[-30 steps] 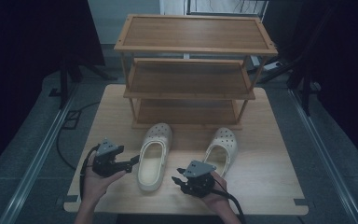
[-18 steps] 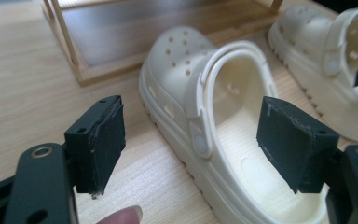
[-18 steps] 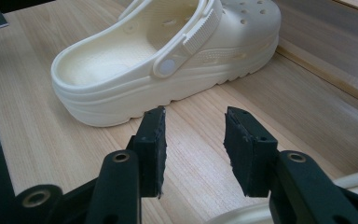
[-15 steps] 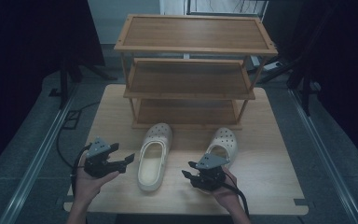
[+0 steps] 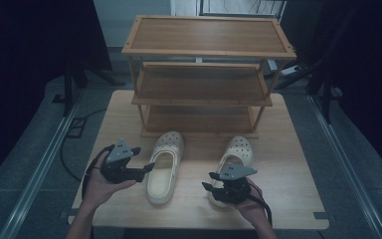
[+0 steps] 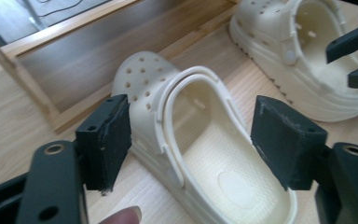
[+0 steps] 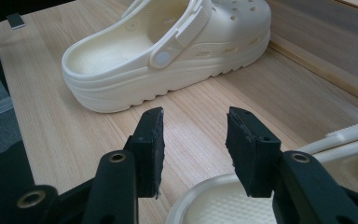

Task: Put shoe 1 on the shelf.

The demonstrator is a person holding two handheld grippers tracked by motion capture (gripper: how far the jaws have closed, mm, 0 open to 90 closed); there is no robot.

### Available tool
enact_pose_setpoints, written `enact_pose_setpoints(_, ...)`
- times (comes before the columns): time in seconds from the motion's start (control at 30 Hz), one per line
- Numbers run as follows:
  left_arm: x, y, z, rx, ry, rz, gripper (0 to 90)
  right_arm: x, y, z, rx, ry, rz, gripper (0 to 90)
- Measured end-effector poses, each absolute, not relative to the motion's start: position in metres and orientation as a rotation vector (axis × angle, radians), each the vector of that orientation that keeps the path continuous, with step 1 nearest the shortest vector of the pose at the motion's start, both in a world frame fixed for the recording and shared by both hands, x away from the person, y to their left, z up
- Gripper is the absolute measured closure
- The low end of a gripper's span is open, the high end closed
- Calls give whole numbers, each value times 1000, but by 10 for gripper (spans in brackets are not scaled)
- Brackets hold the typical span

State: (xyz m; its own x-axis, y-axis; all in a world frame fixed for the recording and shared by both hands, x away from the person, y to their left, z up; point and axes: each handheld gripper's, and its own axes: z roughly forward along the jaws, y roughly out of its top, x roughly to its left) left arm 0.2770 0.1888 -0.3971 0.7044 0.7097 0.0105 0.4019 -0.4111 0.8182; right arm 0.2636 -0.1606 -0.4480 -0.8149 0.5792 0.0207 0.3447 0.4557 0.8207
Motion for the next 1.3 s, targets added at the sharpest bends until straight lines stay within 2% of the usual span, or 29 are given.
enact_pose_setpoints(0.33, 290, 182, -395, 2107, 811, 427, 421, 261, -161, -452, 810, 2451, 1256, 554)
enact_pose_setpoints(0.5, 303, 172, -393, 2216, 728, 361, 454, 260, -165, -453, 836, 2439, 1230, 548)
enact_pose_setpoints(0.97, 343, 139, -395, 2480, 502, 399, 464, 264, -166, -461, 865, 2454, 1200, 544)
enact_pose_setpoints(1.2, 360, 125, -408, 2550, 467, 388, 474, 266, -169, -461, 881, 2445, 1204, 545)
enact_pose_setpoints(1.3, 365, 121, -418, 2595, 451, 408, 510, 267, -169, -461, 879, 2448, 1207, 545)
